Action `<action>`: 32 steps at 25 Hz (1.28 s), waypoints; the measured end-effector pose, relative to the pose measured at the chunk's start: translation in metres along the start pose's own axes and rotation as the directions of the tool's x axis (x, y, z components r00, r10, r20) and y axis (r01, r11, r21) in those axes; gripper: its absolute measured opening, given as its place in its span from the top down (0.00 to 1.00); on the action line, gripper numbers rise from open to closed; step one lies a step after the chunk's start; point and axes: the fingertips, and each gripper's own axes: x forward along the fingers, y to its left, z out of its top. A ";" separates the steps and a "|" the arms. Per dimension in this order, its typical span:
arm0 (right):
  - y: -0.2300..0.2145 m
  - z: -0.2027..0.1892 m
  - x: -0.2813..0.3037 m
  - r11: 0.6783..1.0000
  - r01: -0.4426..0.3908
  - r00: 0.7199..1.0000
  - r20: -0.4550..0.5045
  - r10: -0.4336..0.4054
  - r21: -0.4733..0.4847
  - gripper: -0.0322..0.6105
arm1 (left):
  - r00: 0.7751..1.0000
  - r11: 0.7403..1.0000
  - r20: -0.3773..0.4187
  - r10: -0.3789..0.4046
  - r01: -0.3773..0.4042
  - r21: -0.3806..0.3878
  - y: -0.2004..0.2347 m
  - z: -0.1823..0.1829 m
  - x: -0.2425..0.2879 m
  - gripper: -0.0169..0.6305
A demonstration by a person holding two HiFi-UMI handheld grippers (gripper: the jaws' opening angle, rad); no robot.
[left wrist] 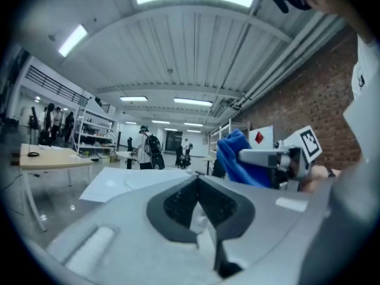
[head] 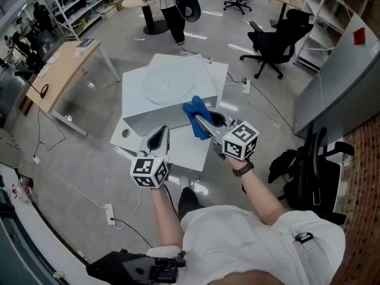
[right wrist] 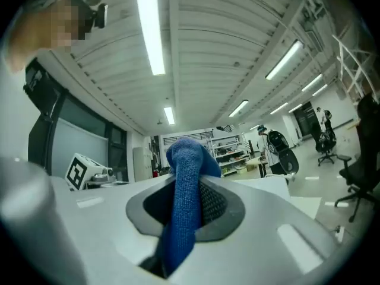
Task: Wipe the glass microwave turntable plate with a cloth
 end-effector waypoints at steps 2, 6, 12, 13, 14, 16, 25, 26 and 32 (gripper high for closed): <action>0.029 -0.011 -0.054 0.997 -0.007 1.000 0.003 0.007 -0.075 0.85 | 0.996 0.997 0.062 0.070 -0.072 0.026 -0.049 -0.003 -0.023 0.97; 0.056 -0.036 -0.153 0.995 0.017 1.000 0.003 -0.017 -0.094 0.85 | 0.975 0.979 0.124 0.182 -0.192 0.071 -0.144 -0.019 -0.057 0.97; 0.095 -0.022 -0.211 0.976 0.047 0.997 -0.042 -0.057 -0.213 0.85 | 0.947 0.949 0.178 0.268 -0.291 0.118 -0.205 0.035 -0.112 0.97; 0.099 -0.016 -0.217 0.973 0.057 0.997 -0.036 -0.067 -0.224 0.85 | 0.942 0.946 0.197 0.270 -0.298 0.129 -0.207 0.041 -0.119 0.97; 0.101 -0.012 -0.223 0.973 0.063 0.997 -0.031 -0.072 -0.224 0.85 | 0.938 0.942 0.213 0.274 -0.307 0.139 -0.209 0.044 -0.126 0.97; 0.104 -0.011 -0.232 0.974 0.070 0.996 -0.030 -0.079 -0.215 0.85 | 0.933 0.936 0.219 0.285 -0.321 0.146 -0.216 0.048 -0.139 0.97; 0.156 -0.015 -0.243 0.962 0.094 0.994 -0.021 -0.103 -0.257 0.86 | 0.929 0.933 0.233 0.286 -0.326 0.152 -0.246 0.061 -0.208 0.97; 0.166 -0.018 -0.240 0.963 0.082 0.995 -0.031 -0.093 -0.257 0.86 | 0.926 0.931 0.235 0.295 -0.333 0.146 -0.245 0.060 -0.218 0.97; 0.225 -0.047 -0.224 0.973 -0.026 0.990 -0.139 -0.006 -0.229 0.86 | 0.924 0.931 0.252 0.289 -0.333 0.152 -0.231 0.051 -0.267 0.97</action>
